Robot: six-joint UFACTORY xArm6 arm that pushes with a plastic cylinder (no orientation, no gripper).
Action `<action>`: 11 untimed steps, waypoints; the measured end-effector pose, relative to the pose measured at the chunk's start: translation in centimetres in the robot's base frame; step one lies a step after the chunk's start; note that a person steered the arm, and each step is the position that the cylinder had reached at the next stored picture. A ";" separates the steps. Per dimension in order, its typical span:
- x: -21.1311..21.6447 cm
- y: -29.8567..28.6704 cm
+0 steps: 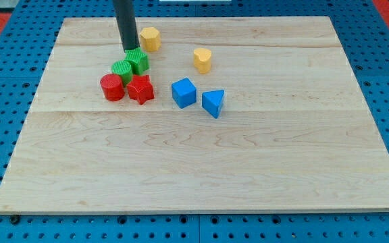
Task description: Move the yellow hexagon to the top left of the green circle
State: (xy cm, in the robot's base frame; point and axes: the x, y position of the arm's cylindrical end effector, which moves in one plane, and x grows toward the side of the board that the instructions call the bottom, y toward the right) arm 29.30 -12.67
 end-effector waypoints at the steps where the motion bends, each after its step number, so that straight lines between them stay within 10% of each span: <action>1: 0.0 0.0; 5: -1.7 8.7; 11: 0.4 -6.3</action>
